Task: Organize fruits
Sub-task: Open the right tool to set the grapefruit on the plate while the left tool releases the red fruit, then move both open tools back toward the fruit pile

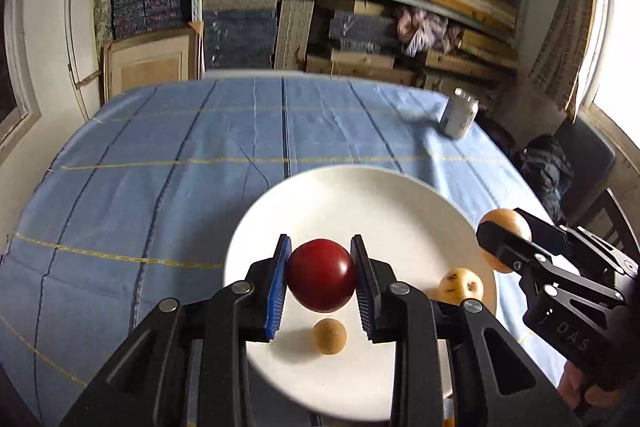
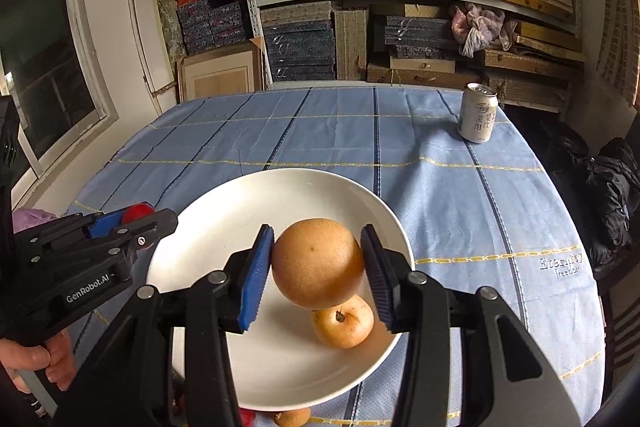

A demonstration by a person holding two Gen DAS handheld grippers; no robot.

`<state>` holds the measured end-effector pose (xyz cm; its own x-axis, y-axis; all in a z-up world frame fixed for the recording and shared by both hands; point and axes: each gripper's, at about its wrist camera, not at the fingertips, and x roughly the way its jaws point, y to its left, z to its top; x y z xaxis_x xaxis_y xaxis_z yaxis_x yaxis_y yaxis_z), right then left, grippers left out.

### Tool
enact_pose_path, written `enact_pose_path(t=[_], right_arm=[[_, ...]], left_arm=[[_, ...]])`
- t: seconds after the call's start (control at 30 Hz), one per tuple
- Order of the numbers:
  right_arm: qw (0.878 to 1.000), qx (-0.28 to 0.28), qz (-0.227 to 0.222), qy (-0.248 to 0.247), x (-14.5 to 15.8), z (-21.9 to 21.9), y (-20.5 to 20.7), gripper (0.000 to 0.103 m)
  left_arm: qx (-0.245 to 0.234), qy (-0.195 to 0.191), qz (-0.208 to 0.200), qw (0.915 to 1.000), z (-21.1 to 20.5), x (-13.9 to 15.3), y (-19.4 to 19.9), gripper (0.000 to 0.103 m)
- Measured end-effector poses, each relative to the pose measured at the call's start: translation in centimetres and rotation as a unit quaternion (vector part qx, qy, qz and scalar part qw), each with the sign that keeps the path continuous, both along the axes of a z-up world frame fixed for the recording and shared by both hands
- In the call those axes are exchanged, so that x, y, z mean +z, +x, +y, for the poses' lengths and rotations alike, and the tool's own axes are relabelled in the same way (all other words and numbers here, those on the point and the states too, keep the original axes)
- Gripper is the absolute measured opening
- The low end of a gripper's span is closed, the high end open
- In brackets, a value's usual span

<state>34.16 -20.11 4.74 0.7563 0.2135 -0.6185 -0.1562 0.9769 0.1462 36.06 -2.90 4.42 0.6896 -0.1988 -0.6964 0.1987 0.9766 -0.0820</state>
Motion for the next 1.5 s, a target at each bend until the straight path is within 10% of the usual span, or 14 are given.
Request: enact_pose_path(t=[0.27, 0.33, 0.37, 0.43, 0.47, 0.63, 1.03, 1.5], right_arm=[[1.0, -0.005, 0.011, 0.009, -1.4, -0.1, 0.8, 0.045], [1.0, -0.003, 0.005, 0.01, -1.1, -0.1, 0.6, 0.069], [1.0, -0.009, 0.005, -0.001, -0.9, 0.0, 0.4, 0.091], [0.998, -0.046, -0.013, -0.039, -0.3, 0.1, -0.2, 0.094], [0.998, -0.044, -0.02, -0.04, 0.2, 0.0, -0.5, 0.095], [0.999, -0.038, -0.031, -0.021, 1.3, -0.3, -1.4, 0.097], [0.999, -0.038, -0.012, -0.025, 1.4, -0.4, -2.5, 0.098], [0.996, -0.085, -0.008, -0.029, 1.2, -4.1, -15.0, 0.099]], left_arm=[[-0.014, 0.042, -0.006, 0.999, -1.6, -1.0, -0.2, 0.03], [-0.018, 0.04, -0.003, 0.9991, -1.4, -1.1, -0.1, 0.032], [-0.017, 0.051, -0.004, 0.9986, -1.5, -1.2, -0.1, 0.047], [0.016, 0.101, -0.021, 0.9945, -1.3, -1.3, 0.1, 0.09], [0.024, 0.105, -0.037, 0.9935, -1.0, -1.1, 0.0, 0.096], [0.012, 0.029, -0.025, 0.9992, 0.1, -0.5, 0.2, 0.098], [0.02, -0.007, 0.01, 0.9997, 0.9, -0.7, -0.4, 0.099], [0.004, 0.032, -0.016, 0.9993, 2.1, -0.2, -14.0, 0.099]])
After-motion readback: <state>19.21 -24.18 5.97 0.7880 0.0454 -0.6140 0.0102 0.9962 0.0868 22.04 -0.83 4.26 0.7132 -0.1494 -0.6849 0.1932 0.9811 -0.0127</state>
